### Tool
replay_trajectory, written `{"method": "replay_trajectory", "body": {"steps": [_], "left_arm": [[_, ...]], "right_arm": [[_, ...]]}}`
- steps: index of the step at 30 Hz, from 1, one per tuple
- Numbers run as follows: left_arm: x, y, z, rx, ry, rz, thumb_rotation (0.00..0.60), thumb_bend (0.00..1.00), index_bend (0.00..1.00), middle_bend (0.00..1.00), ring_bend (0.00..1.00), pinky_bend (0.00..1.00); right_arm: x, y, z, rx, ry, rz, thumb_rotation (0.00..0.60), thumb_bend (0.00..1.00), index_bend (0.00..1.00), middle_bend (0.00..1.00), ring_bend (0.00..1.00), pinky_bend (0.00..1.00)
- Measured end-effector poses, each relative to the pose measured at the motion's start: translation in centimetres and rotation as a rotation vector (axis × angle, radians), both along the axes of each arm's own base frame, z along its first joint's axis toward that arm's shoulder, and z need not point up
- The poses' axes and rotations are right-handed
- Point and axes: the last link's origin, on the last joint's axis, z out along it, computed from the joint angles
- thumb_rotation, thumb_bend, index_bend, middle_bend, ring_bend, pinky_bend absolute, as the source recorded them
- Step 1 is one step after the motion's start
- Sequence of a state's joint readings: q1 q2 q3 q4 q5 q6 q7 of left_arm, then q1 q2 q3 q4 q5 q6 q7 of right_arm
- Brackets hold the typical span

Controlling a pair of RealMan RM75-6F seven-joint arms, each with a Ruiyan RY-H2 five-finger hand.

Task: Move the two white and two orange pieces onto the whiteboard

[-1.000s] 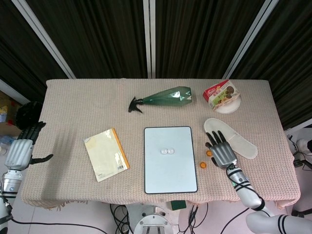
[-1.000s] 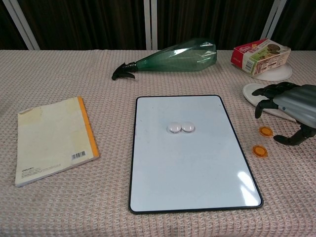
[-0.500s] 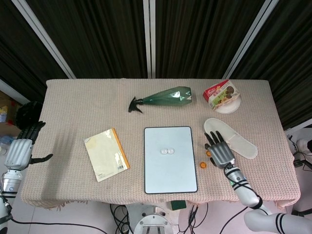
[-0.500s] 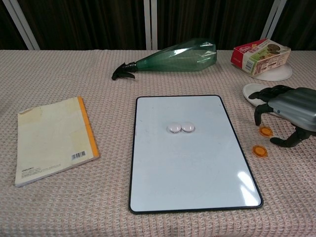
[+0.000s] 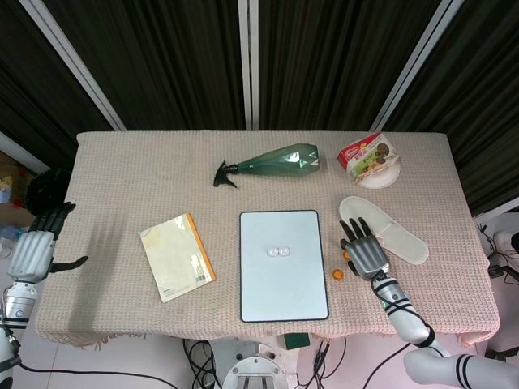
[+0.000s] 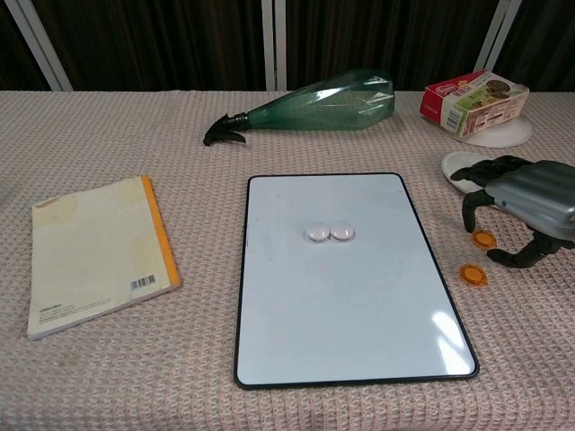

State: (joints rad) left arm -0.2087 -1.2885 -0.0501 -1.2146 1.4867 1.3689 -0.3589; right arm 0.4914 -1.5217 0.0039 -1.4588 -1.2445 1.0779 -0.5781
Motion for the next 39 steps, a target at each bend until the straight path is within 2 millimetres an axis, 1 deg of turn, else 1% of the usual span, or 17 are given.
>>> {"method": "replay_trajectory", "body": {"steps": [6,13,19,23,28,32,36,39], "left_arm": [[0.0,0.0,0.0,-0.001,-0.001,0.000,0.592,0.07,0.09,0.08,0.08,0.13],[-0.1,0.0,-0.1,-0.001,0.000,0.002,0.592,0.06,0.09,0.08,0.08,0.13],[-0.1,0.0,0.0,-0.003,0.000,0.004,0.592,0.07,0.08,0.08,0.08,0.13],[-0.1,0.0,0.0,-0.002,-0.001,0.005,0.590,0.06,0.08,0.08,0.08,0.13],[0.0,0.0,0.0,0.000,-0.001,0.004,0.591,0.06,0.08,0.08,0.08,0.13],[0.0,-0.1,0.2,0.004,-0.002,0.004,0.592,0.06,0.08,0.08,0.08,0.13],[-0.1,-0.1,0.3,0.007,-0.002,0.009,0.592,0.06,0.08,0.08,0.08,0.13],[-0.2,-0.1,0.4,0.008,-0.004,0.010,0.591,0.07,0.08,0.08,0.08,0.13]], "right_arm": [[0.0,0.0,0.0,-0.005,0.003,0.001,0.600,0.33,0.47,0.03,0.00,0.00],[0.2,-0.1,0.2,-0.016,-0.001,0.007,0.600,0.35,0.48,0.03,0.00,0.00],[1.3,0.0,0.6,-0.024,-0.024,0.045,0.600,0.35,0.49,0.03,0.00,0.00],[3.3,0.3,0.8,-0.013,-0.046,0.111,0.600,0.35,0.49,0.03,0.00,0.00],[6.6,0.5,0.2,0.036,-0.065,0.216,0.600,0.34,0.50,0.03,0.00,0.00],[8.8,0.8,-1.2,0.100,-0.064,0.284,0.600,0.35,0.50,0.03,0.00,0.00],[11.2,1.3,-3.1,0.163,-0.064,0.352,0.600,0.34,0.50,0.03,0.00,0.00],[12.3,1.6,-4.2,0.190,-0.063,0.381,0.600,0.35,0.50,0.03,0.00,0.00]]}}
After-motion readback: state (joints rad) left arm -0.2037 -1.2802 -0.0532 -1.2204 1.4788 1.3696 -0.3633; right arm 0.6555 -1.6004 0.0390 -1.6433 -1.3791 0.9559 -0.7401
